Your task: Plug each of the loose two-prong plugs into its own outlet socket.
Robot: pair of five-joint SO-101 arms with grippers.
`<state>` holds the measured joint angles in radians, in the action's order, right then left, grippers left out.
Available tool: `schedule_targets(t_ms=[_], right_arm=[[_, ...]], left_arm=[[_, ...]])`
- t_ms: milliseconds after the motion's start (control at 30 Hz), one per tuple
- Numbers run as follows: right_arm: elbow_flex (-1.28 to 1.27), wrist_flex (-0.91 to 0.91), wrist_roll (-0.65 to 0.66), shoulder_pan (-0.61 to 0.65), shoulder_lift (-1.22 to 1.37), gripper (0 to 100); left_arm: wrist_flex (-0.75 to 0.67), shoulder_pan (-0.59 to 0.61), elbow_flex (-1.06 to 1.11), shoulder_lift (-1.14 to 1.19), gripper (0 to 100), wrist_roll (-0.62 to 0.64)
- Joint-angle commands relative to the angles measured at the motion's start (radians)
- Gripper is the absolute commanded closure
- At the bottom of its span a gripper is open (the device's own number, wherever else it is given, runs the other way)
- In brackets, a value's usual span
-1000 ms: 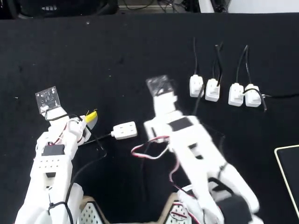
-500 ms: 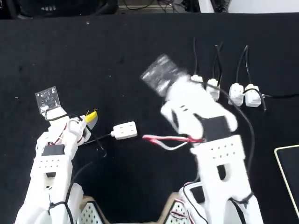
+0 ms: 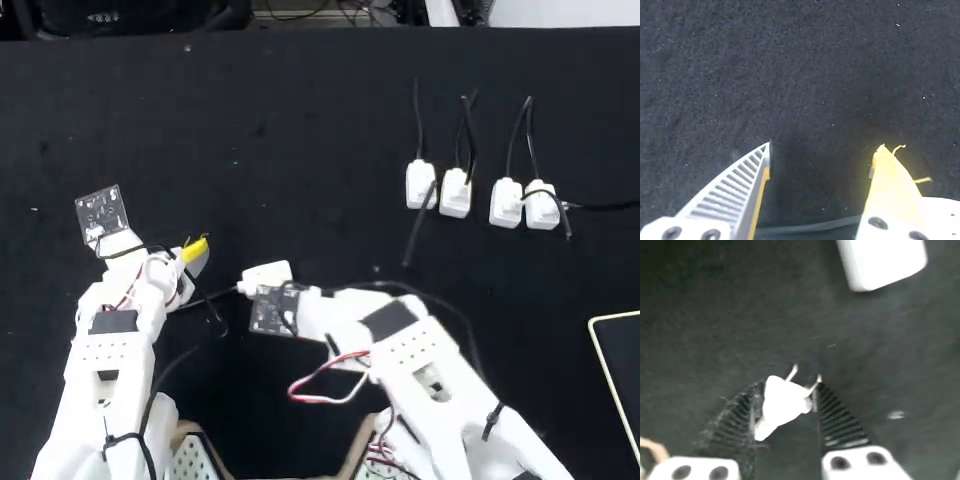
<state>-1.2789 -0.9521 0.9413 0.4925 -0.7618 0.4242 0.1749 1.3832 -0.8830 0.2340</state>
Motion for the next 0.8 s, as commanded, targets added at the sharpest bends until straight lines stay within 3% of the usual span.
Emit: schedule_targets(t_ms=[0, 200, 333, 567, 767], right_arm=[[-0.016, 0.043, -0.155, 0.012, -0.030, 78.1], [0.140, -0.089, -0.331, -0.034, -0.025, 77.2], [0.150, -0.170, -0.361, -0.051, -0.030, 77.9], [0.054, -0.101, -0.367, -0.009, -0.030, 77.9], [-0.084, 0.094, -0.367, -0.011, -0.024, 77.9]], left_arm=[[-0.017, 0.002, -0.016, -0.020, 68, 0.006], [-0.017, 0.002, -0.013, -0.020, 68, 0.006], [-0.017, 0.002, -0.015, -0.020, 68, 0.006], [-0.017, 0.002, -0.015, -0.020, 68, 0.006], [-0.017, 0.002, -0.015, -0.020, 68, 0.006]])
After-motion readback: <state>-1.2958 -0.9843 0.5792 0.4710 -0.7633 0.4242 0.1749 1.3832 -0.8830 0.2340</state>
